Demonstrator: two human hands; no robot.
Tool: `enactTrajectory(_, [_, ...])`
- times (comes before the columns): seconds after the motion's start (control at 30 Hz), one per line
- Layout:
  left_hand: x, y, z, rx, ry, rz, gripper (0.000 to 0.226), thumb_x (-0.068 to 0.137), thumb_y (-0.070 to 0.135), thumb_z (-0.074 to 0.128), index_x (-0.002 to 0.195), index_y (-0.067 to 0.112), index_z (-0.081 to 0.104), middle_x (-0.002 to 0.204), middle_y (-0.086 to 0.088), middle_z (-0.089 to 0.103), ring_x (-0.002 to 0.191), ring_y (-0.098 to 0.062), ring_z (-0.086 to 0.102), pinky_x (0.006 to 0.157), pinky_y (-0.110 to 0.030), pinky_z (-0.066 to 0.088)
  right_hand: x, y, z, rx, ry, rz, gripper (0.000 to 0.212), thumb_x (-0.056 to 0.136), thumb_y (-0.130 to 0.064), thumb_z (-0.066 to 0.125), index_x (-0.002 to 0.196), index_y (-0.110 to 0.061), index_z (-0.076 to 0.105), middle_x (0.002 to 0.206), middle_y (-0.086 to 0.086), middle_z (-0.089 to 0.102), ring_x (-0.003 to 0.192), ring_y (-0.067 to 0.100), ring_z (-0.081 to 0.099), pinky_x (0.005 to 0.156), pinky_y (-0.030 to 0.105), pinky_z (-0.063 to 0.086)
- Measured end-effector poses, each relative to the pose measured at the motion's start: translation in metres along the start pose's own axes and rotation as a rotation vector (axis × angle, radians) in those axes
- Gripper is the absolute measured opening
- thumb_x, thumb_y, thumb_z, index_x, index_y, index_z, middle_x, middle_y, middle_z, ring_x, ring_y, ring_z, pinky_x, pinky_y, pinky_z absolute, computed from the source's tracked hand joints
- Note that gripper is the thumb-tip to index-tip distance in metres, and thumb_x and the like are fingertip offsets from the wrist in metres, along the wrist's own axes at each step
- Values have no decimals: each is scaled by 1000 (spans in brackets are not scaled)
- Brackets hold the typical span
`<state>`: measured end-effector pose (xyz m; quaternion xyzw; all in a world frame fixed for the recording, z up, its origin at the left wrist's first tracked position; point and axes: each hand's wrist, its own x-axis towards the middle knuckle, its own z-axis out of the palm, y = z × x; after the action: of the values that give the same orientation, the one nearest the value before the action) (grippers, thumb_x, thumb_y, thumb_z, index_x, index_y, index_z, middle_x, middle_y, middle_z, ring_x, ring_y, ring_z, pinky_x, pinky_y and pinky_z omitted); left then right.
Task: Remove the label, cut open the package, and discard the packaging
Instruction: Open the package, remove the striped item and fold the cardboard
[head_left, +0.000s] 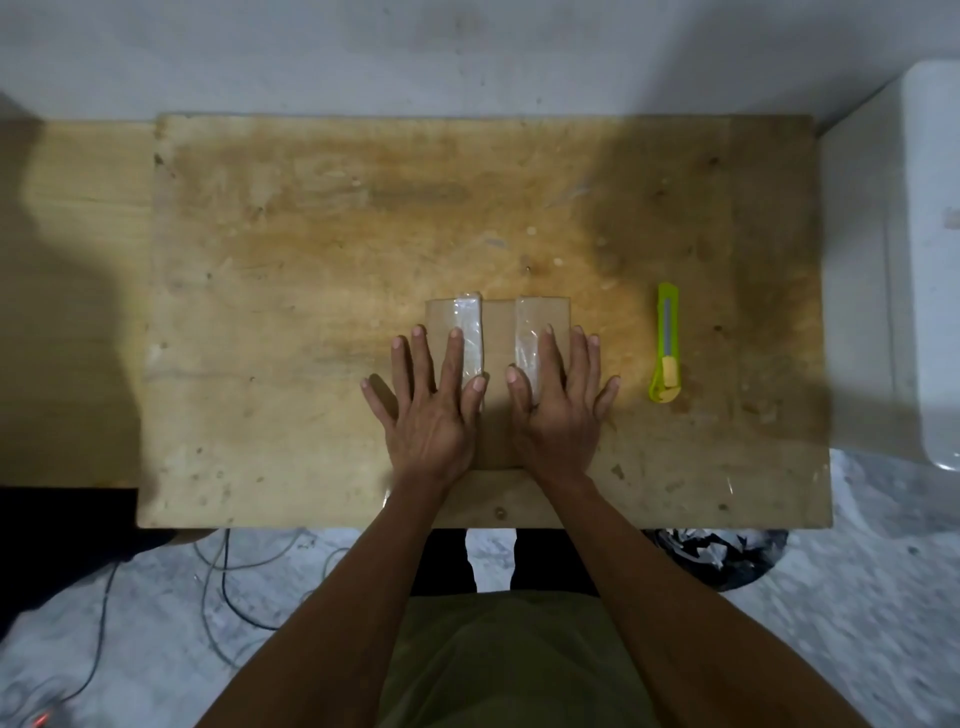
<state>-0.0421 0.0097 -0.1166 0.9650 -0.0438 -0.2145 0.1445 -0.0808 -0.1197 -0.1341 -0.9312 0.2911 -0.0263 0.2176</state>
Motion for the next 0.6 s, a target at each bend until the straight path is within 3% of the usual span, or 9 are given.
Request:
enactTrajectory(0.3, [-6,4,-2,-163,72,59,56,103,54,22,155,47,3,168,1,0,155,-15,-5,114,-60,-11,0,2,-5,210,9,1,53,96,-44,53,145,-27,44,158,7,32,150,20,17,118,54,7])
enactTrajectory(0.4, [-11,10,-3,-276,161,67,55,105,45,35,157,40,17,167,-6,9,153,-19,10,117,-55,2,0,2,-9,354,37,-28,47,99,-35,49,144,-21,48,157,11,33,149,24,20,119,52,17])
enactTrajectory(0.5, [-19,13,-8,-429,243,112,56,104,34,44,157,28,26,166,-13,11,152,-20,18,118,-35,17,3,-2,-17,487,116,-107,41,99,-21,51,138,-10,55,151,18,39,146,24,27,115,44,31])
enactTrajectory(0.6, [-27,16,-24,-589,307,132,57,102,30,51,155,18,33,166,-14,11,152,-11,12,108,-1,17,9,-14,-37,597,87,-72,41,95,-15,61,135,-8,58,149,16,42,141,-5,26,111,11,28])
